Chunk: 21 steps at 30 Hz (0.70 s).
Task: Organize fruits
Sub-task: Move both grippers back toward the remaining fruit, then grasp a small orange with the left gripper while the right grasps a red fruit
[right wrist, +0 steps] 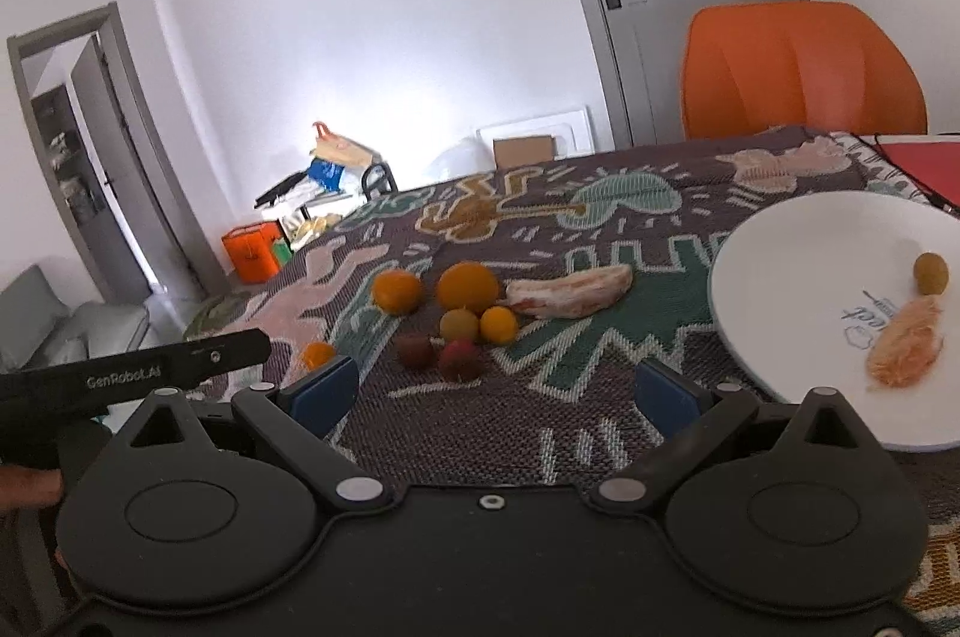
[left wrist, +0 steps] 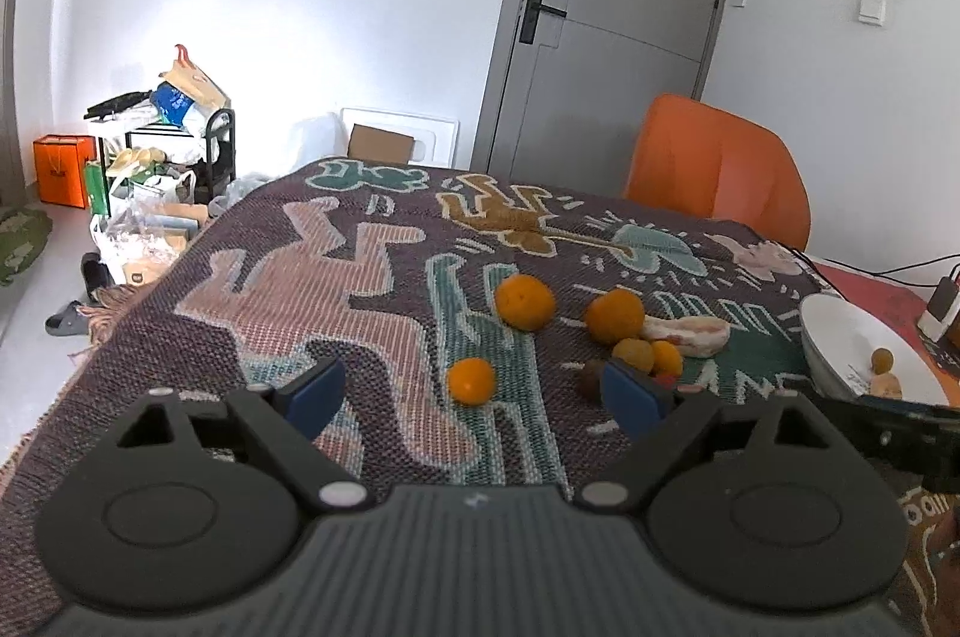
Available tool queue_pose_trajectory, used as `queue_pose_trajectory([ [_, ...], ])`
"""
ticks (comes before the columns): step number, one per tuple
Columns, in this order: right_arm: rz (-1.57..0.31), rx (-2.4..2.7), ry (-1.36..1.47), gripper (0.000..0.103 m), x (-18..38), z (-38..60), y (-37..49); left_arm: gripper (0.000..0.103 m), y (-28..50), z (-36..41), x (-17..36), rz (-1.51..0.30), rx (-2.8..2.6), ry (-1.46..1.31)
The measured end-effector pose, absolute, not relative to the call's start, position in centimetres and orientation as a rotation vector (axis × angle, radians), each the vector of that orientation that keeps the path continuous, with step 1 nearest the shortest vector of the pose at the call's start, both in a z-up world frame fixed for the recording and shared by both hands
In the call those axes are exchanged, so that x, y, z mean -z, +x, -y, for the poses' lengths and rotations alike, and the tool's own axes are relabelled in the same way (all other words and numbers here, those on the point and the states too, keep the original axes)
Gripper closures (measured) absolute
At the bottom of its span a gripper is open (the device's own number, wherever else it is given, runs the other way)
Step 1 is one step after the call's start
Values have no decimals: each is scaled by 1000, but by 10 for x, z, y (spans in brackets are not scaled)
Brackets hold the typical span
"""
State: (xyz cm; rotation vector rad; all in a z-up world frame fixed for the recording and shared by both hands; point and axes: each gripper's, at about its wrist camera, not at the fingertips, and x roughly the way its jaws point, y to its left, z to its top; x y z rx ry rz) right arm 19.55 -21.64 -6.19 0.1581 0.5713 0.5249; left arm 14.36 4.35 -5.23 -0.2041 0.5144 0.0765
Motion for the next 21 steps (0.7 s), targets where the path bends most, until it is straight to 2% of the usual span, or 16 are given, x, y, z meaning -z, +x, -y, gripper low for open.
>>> queue_pose_trajectory([
  [2,-593,-533,147,8,65,214,200,15,147,-44,55,-516,-68,-208],
  [7,-620,-537,139,13,72,209,210,29,160,-46,63,-534,-51,-227],
  [17,-660,-560,129,42,75,195,230,52,183,-48,73,-563,-45,-245],
  [21,-666,-563,123,45,76,190,235,57,190,-47,78,-574,-47,-247],
])
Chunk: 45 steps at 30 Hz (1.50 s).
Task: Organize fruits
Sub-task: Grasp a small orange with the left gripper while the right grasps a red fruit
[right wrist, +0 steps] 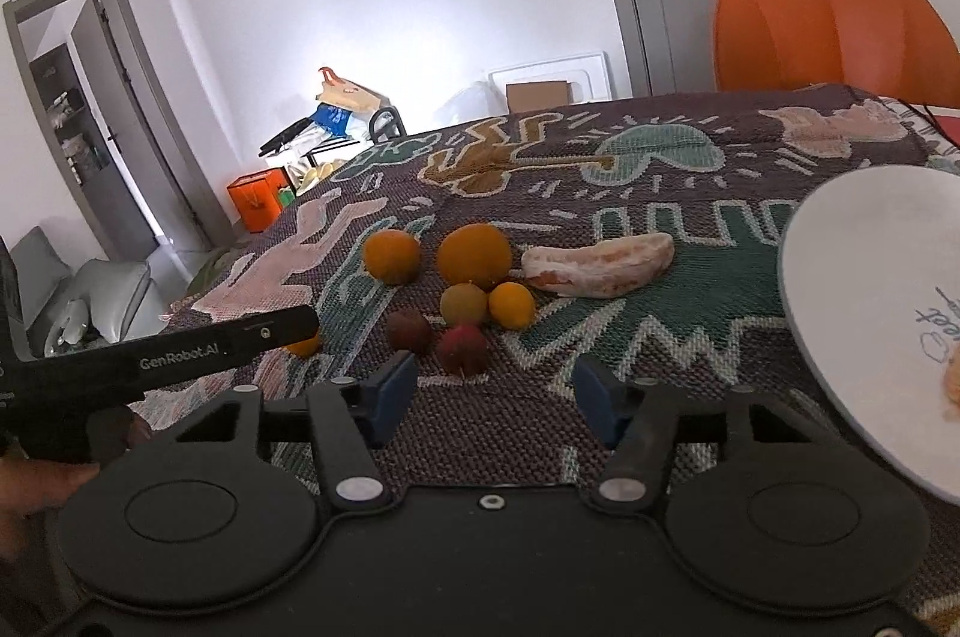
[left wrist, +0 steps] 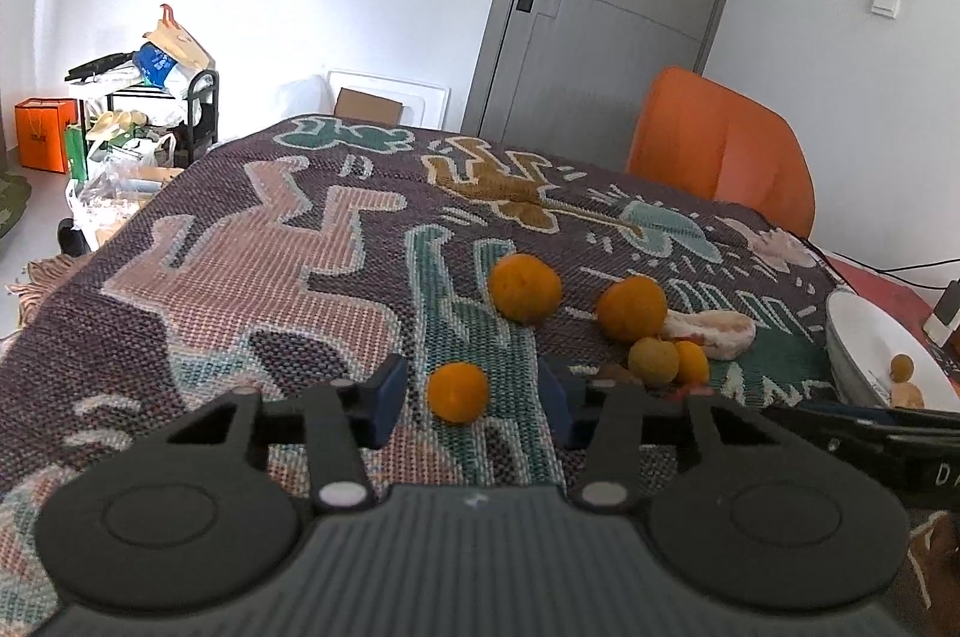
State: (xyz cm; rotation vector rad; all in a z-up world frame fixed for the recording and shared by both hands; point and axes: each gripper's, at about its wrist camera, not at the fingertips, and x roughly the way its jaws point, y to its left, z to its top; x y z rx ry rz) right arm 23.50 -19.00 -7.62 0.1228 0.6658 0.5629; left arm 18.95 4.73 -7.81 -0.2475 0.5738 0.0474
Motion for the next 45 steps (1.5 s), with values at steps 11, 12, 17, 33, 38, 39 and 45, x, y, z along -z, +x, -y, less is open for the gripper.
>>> queue_pose_trajectory([
  [11,-686,-582,105,56,83,170,249,81,191,-53,84,-591,-53,-277],
  [12,-688,-582,100,60,83,168,251,81,189,-53,82,-587,-51,-278],
  [17,-697,-580,100,64,87,161,259,81,180,-56,75,-572,-51,-283],
  [33,-636,-570,155,82,70,188,245,81,167,-38,54,-515,-15,-271],
  [38,-609,-555,174,82,62,206,236,81,166,-20,47,-507,21,-252],
  [39,-604,-551,177,82,61,209,234,81,166,-17,46,-505,28,-249],
  [45,-581,-525,201,82,58,228,226,81,165,1,39,-494,64,-231],
])
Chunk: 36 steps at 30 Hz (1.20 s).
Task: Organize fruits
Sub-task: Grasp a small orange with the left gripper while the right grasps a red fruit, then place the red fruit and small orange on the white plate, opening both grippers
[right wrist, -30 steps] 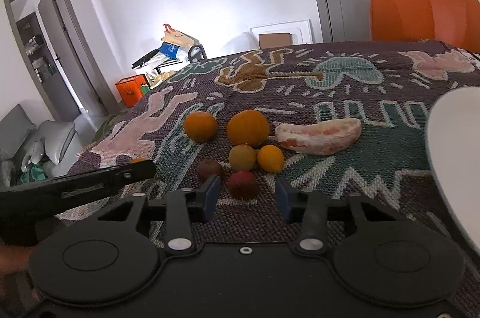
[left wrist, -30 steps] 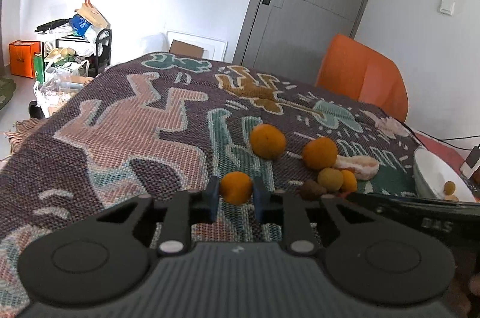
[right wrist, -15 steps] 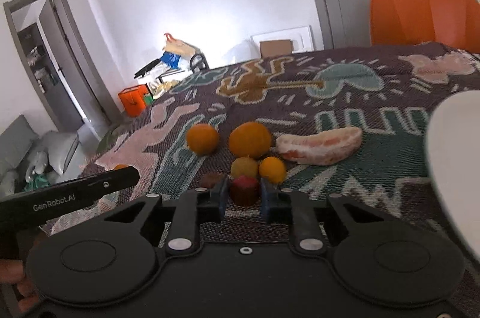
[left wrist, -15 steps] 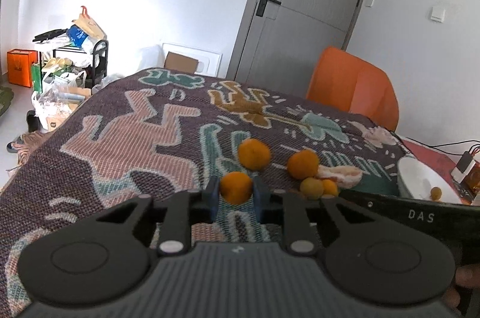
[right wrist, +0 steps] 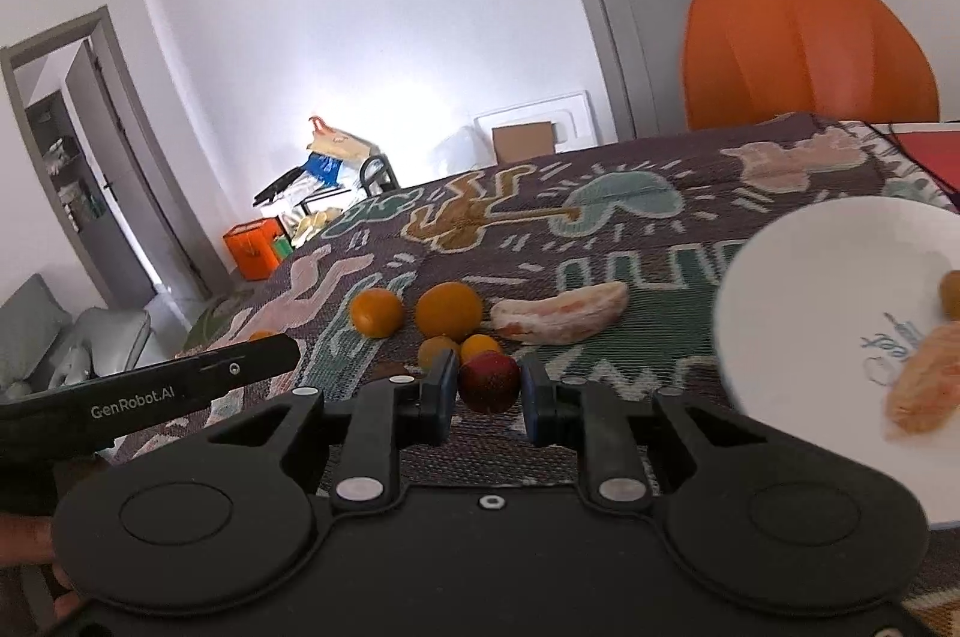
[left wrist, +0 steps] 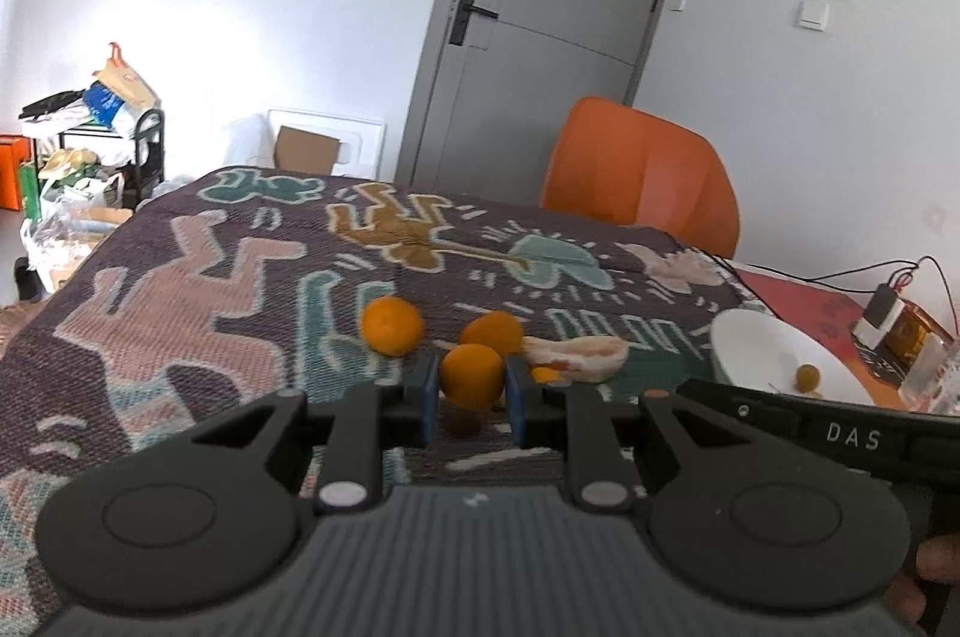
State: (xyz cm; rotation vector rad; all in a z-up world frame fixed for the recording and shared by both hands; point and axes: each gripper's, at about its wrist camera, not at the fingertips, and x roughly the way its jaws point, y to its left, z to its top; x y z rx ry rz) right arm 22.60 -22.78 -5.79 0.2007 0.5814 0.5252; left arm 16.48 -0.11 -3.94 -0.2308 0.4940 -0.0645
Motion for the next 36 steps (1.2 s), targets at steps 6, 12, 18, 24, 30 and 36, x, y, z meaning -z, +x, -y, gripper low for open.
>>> queue_pose_trajectory([
  [6,-560,-486,229,82,55,249,220,81,164,20,33,-485,97,-215],
  [12,-543,-442,240,82,56,272,215,81,166,40,30,-482,126,-204],
  [18,-539,-401,263,82,61,296,214,81,169,59,31,-490,151,-185],
  [24,-539,-362,268,82,67,311,215,81,172,73,32,-498,173,-170],
  [30,-544,-334,288,80,72,323,219,81,176,81,33,-506,186,-161],
  [36,-540,-332,293,74,75,330,216,81,179,90,35,-514,202,-149],
])
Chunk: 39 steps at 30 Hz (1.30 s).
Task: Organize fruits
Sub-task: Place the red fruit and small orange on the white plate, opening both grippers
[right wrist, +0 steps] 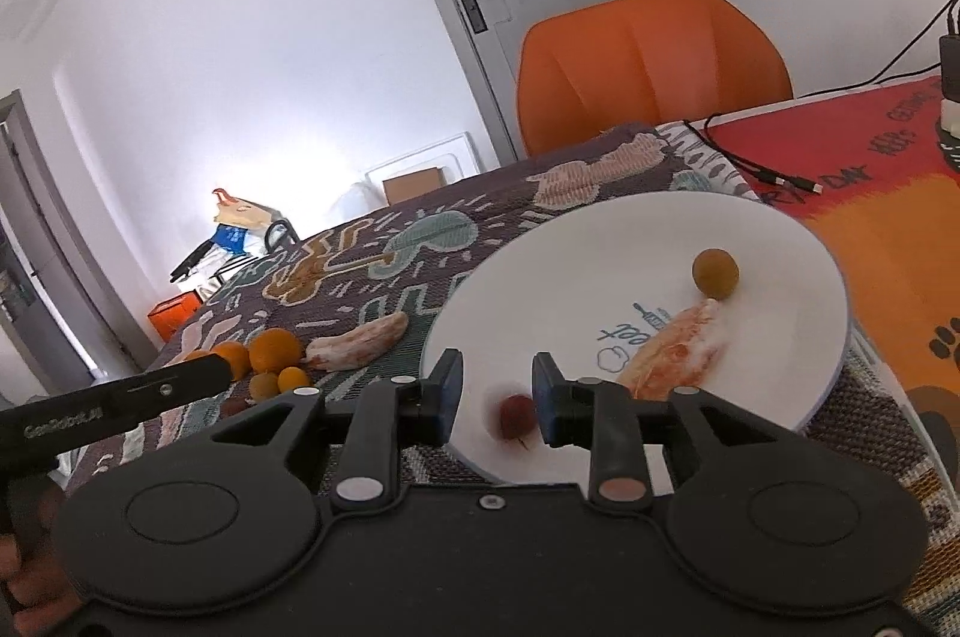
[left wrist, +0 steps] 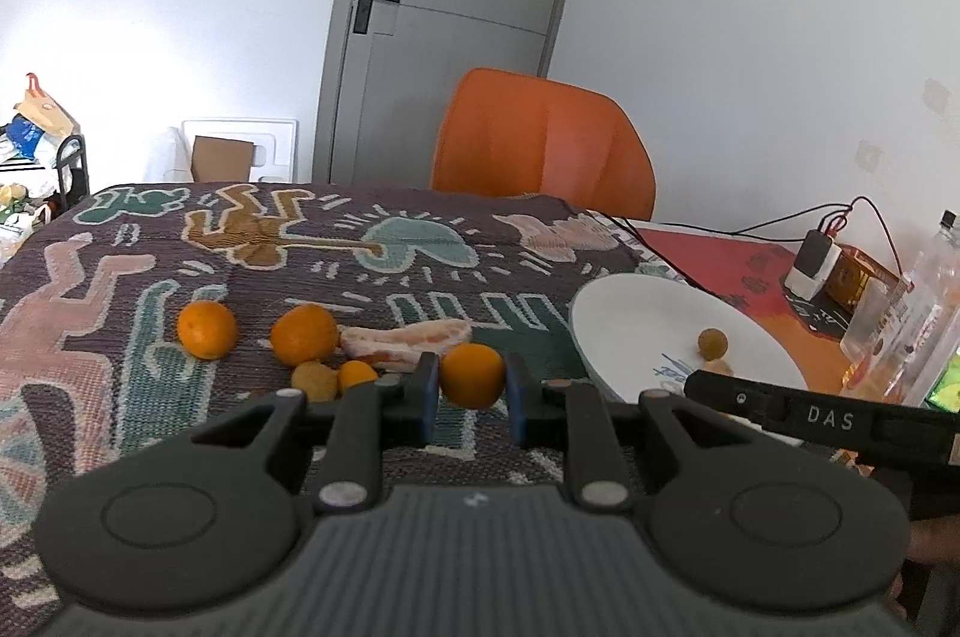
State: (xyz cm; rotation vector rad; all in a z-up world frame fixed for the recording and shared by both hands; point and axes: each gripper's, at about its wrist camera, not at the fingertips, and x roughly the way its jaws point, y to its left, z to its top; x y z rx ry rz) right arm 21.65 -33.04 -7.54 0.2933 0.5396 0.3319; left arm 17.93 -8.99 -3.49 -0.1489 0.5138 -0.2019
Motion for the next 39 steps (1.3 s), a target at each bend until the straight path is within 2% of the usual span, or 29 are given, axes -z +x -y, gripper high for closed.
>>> queue_pose_trajectory([
  [20,-495,-238,330,74,70,371,187,81,205,158,36,-546,375,-98],
  [27,-486,-214,350,70,71,386,182,81,213,186,34,-552,420,-58],
  [31,-484,-215,349,67,71,387,180,71,215,189,28,-529,393,-43],
  [35,-485,-223,350,65,72,384,180,52,213,178,26,-521,349,-57],
  [39,-486,-231,357,61,72,379,182,43,209,160,25,-516,300,-64],
])
